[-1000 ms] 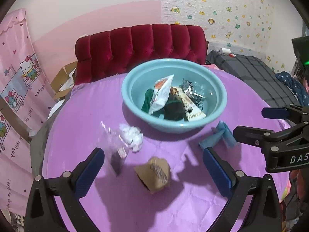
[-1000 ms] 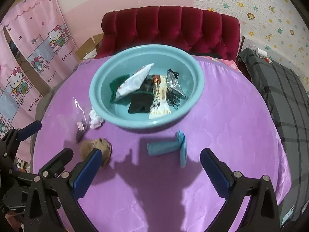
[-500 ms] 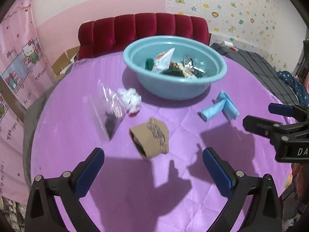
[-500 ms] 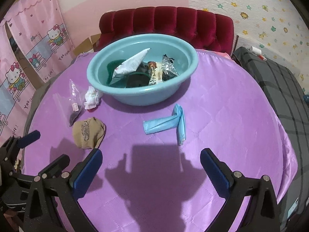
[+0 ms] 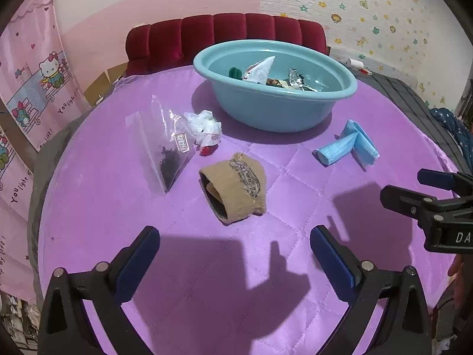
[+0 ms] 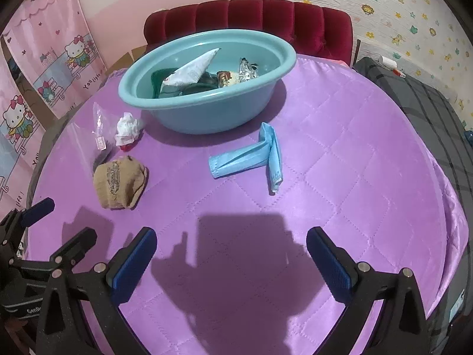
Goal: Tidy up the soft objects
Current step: 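Withdraw both tools from the basin toward the beige hat and blue cloth, then grasp the beige knit hat with the left tool while the right tool grasps the blue cloth, then carry the beige hat and blue cloth together over the blue basin, then open both tools to drop the hat and cloth into the basin, then withdraw both tools from the basin toward the clear bag and white tissue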
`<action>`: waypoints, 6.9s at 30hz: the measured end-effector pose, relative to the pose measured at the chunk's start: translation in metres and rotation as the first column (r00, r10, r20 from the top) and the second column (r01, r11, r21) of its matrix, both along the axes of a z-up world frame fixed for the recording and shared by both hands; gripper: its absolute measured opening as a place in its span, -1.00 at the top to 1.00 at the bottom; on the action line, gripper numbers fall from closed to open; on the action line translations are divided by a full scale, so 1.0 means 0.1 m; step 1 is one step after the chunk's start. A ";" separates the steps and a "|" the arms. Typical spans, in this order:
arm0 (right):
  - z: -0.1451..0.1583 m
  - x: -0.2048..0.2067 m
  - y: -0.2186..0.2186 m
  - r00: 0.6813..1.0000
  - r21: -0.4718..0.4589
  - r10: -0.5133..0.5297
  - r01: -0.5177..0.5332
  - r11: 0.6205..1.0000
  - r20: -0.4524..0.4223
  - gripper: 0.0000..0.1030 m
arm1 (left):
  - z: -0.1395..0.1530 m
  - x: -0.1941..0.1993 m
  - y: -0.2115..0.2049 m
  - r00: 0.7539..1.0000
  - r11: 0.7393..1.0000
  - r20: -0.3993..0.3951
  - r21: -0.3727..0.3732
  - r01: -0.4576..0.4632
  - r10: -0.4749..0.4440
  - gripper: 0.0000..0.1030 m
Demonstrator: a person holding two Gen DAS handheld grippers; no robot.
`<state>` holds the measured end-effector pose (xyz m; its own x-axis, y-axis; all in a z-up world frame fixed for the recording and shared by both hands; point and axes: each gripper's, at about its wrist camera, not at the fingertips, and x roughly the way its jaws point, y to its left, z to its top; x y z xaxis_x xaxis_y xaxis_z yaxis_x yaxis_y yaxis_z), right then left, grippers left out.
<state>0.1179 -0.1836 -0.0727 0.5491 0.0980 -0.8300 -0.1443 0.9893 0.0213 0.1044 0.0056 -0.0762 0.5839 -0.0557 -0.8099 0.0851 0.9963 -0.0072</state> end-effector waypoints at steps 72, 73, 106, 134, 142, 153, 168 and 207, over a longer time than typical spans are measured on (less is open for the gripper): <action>-0.10 0.40 -0.10 0.999 -0.023 0.026 -0.027 0.999 -0.033 0.97 | 0.09 0.27 -0.29 0.999 0.994 -0.010 -0.096 0.047 -0.048 0.69; -0.08 0.37 -0.10 0.999 -0.025 0.025 -0.026 0.999 -0.031 0.97 | 0.10 0.27 -0.28 0.999 0.994 -0.011 -0.096 0.050 -0.051 0.69; 0.65 0.31 -0.07 1.000 0.011 0.002 -0.002 1.000 0.000 0.97 | 0.83 0.33 -0.35 0.985 0.981 0.048 -0.098 0.167 -0.163 0.69; 0.95 1.30 0.06 1.000 0.052 0.014 -0.013 0.999 -0.016 0.96 | 1.01 1.27 -0.40 0.982 0.979 0.069 -0.090 0.182 -0.177 0.69; 0.85 1.71 0.10 0.999 0.049 0.012 -0.010 0.999 -0.050 0.96 | 0.90 1.64 -0.40 0.985 0.983 0.050 -0.070 0.171 -0.168 0.69; 0.70 2.18 0.12 0.997 0.027 0.007 -0.005 1.000 -0.083 0.95 | 0.72 2.06 -0.43 0.986 0.985 0.029 -0.049 0.165 -0.163 0.69; 0.42 2.62 0.06 0.988 0.038 0.020 -0.015 0.999 -0.151 0.89 | 0.51 2.46 -0.52 0.985 0.985 -0.006 -0.022 0.170 -0.170 0.68; 0.83 1.64 0.21 0.997 0.051 -0.031 0.034 0.998 -0.066 -1.00 | 0.83 1.51 -0.04 0.993 0.995 0.057 0.020 0.099 -0.100 -1.00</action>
<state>0.2819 -0.1626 0.0105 0.4979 0.1251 -0.8582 -0.1088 0.9907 0.0814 0.2549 0.0015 0.0069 0.6218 -0.1020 -0.7765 0.1832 0.9829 0.0176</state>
